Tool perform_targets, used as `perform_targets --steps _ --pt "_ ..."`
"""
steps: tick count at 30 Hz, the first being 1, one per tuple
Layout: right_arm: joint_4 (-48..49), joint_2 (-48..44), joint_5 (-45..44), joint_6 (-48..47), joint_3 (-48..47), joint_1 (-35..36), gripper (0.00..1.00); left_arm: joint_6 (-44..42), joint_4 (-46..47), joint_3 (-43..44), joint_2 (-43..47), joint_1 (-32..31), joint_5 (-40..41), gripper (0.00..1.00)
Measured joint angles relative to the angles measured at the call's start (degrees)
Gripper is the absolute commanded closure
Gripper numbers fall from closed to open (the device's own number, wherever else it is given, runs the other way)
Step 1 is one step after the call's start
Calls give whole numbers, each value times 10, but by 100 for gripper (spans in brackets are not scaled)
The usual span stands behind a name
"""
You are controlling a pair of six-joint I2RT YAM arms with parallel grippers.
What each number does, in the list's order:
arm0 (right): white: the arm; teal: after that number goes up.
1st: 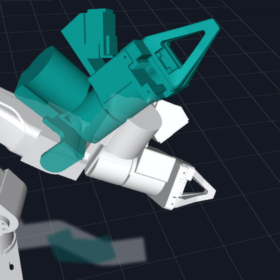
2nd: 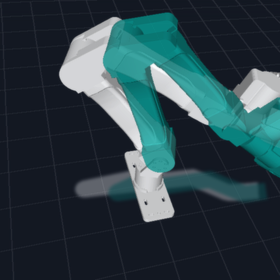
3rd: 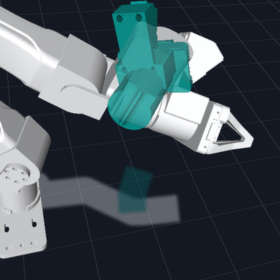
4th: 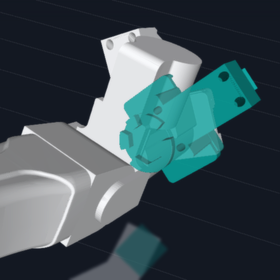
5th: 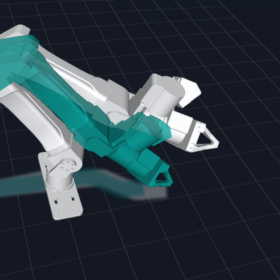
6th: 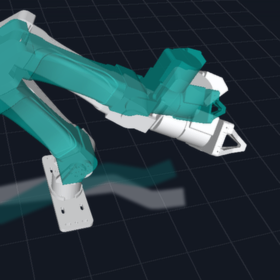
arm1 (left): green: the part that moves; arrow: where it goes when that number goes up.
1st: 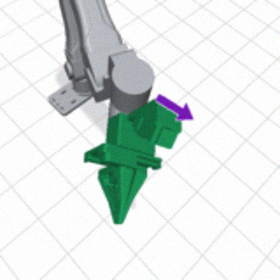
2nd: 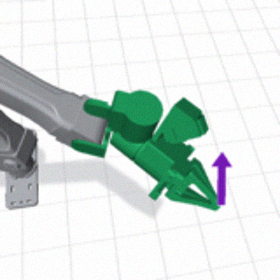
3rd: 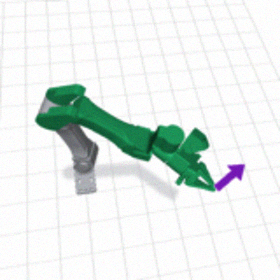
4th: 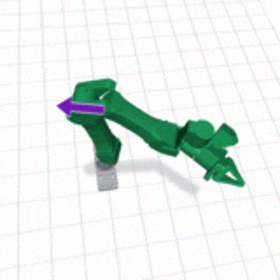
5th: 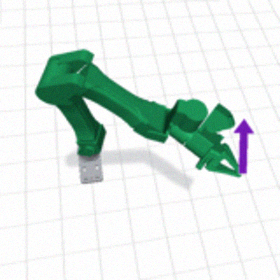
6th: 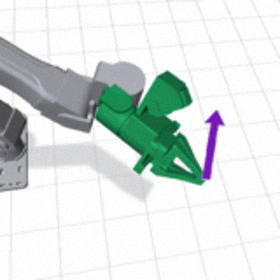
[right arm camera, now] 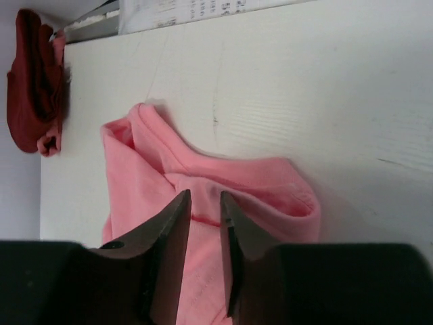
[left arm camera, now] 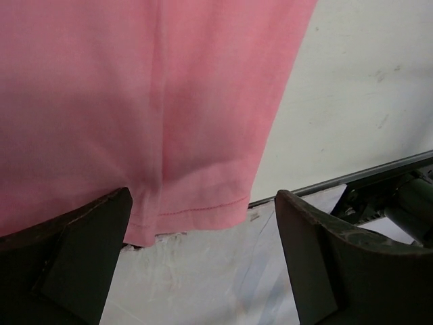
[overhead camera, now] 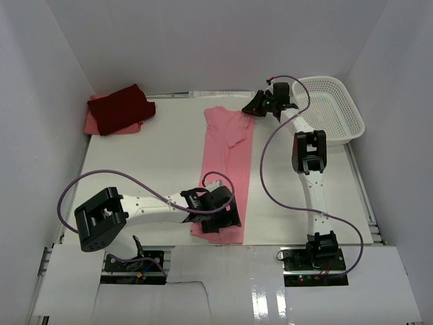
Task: Fold and stack the t-shirts
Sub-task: Rotate the tshirt 90 degrees
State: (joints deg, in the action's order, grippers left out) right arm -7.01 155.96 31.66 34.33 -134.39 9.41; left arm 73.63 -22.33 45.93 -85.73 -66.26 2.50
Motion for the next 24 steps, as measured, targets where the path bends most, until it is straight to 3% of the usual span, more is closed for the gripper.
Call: perform_targets --steps 1,3,7,10,14,18,24 --pt "12 0 8 7 3 0 48 -10 -22 19 -8 -1 7 2" --pt "35 -6 21 19 13 0 40 -31 -82 84 -30 -2 26 2" --pt "51 -55 47 23 56 0 35 -79 -143 249 -59 -1 63 2" --pt "59 -173 54 1 173 0 35 -110 -153 313 -33 14 74 2" --pt "49 -407 33 -50 384 0 35 -150 -161 265 56 96 50 2" --pt "23 -640 -14 -93 572 -1 35 -193 -174 152 144 212 35 2" --pt "-45 -863 -31 -108 897 32 40 -234 -184 24 196 277 -37 2"
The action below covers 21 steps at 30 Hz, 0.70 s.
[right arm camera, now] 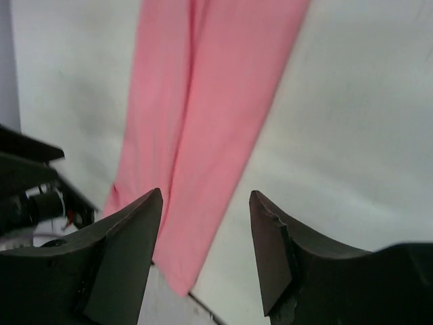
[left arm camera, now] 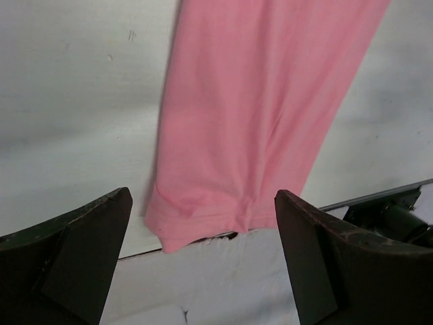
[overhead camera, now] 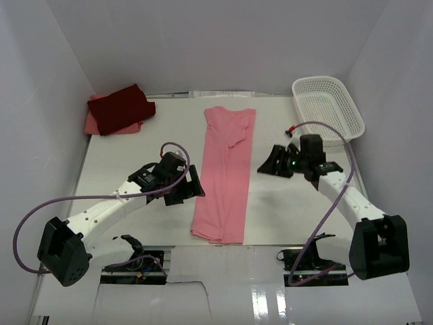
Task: Fold and stack the t-shirts
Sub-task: Rotate the tshirt 90 degrees
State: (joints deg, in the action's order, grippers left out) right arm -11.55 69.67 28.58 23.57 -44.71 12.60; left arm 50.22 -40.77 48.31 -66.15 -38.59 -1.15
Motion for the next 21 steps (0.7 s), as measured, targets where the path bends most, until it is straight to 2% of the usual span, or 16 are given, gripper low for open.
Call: perform_targets --steps 5,8,11,14,21 --pt "-97 -113 -1 33 167 71 41 -7 28 -84 -14 10 -88 4" --pt "-123 -209 -2 64 195 95 41 -4 32 -125 0 10 -121 6" --pt "-116 -257 -1 96 212 128 42 4 35 -155 35 10 -146 7" --pt "-95 -270 -10 138 247 179 42 10 38 -177 60 10 -162 7" --pt "-33 -247 -56 242 318 327 42 18 51 -209 58 10 -170 8"
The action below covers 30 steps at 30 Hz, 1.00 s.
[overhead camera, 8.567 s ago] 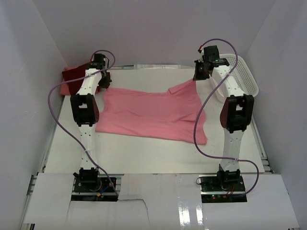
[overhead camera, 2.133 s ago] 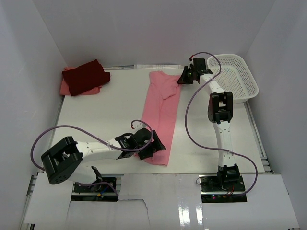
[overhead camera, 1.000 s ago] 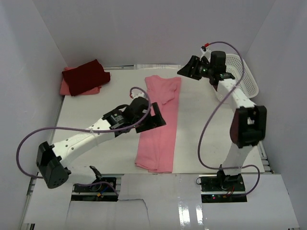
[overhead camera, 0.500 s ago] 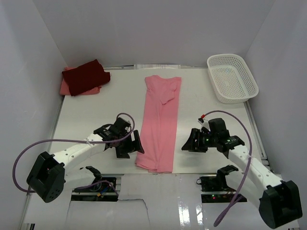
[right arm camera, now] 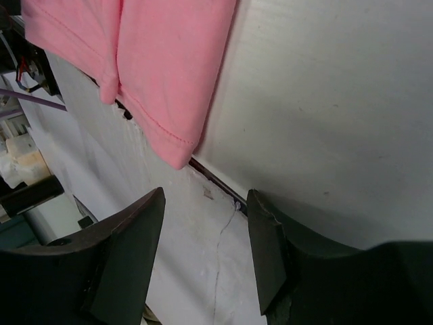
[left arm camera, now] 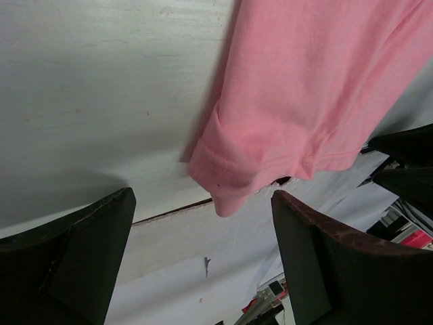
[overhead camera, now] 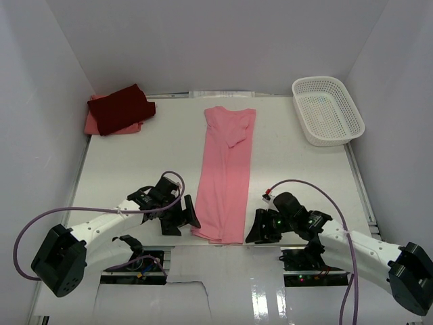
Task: Fold and stack the t-shirts
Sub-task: Rotate the tshirt 90 degrees
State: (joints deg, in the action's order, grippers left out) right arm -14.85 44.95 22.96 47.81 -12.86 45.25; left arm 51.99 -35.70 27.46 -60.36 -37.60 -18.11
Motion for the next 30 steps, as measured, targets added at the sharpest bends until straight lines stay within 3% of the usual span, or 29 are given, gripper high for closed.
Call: perform_targets --steps 14,22,24,30 --pt "186 101 -42 93 19 60 47 9 55 -1 -32 0 18 12" --pt "235 144 -48 111 19 77 54 19 87 -7 -49 0 17 32" --pt "248 156 -49 115 19 83 63 21 96 -12 -51 0 10 35" --pt "258 173 -52 122 19 95 71 25 125 -31 -52 0 -8 47"
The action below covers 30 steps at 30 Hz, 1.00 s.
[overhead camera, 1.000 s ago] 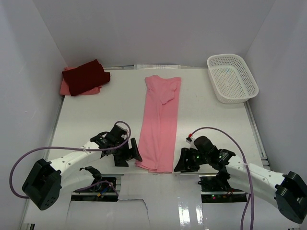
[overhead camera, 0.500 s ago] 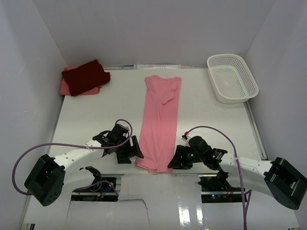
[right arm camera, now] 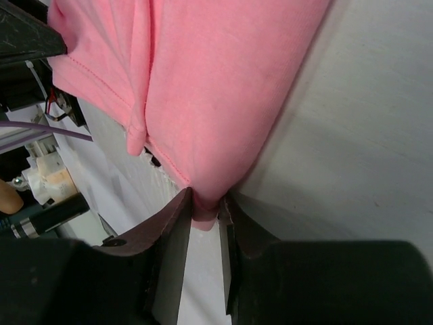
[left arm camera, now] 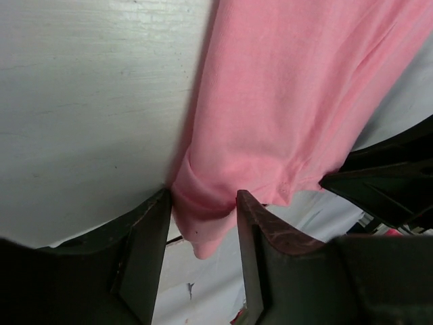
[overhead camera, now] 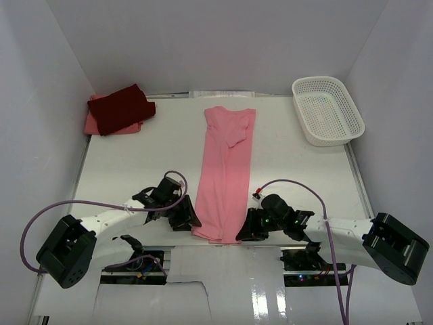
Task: Fold and stack the t-shirts
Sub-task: Rotate the tshirt 90 degrees, then grab the bottom of the folded rectangular tshirt with both arms
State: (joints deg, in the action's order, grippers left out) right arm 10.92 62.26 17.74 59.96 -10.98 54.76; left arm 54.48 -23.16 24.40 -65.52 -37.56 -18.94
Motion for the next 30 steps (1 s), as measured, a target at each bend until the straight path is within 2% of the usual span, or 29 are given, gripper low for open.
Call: perform_targets --steps 2,4,5,8,15,20,24,30 --pt "-4 0 -4 -1 0 1 77 0 10 -5 -4 0 -6 56" --pt "-7 0 -9 -3 0 1 88 0 19 -6 -14 0 -12 66" --pt "-10 0 -11 -3 0 1 92 -1 23 -7 -20 0 -14 77" --pt "-21 -2 -14 -3 -1 1 92 -3 33 -10 -33 0 -21 88" --pt "-86 -30 -25 -24 -37 0 92 -10 18 0 -34 0 -28 92" --pt "-130 -26 -24 -62 -99 -13 92 -23 -41 83 -59 0 -23 93" --pt "-150 -23 -17 -102 -132 -68 92 -42 -52 168 -108 8 -12 93" --pt "-184 17 -6 -173 -189 -166 92 -72 -60 251 -192 45 8 93"
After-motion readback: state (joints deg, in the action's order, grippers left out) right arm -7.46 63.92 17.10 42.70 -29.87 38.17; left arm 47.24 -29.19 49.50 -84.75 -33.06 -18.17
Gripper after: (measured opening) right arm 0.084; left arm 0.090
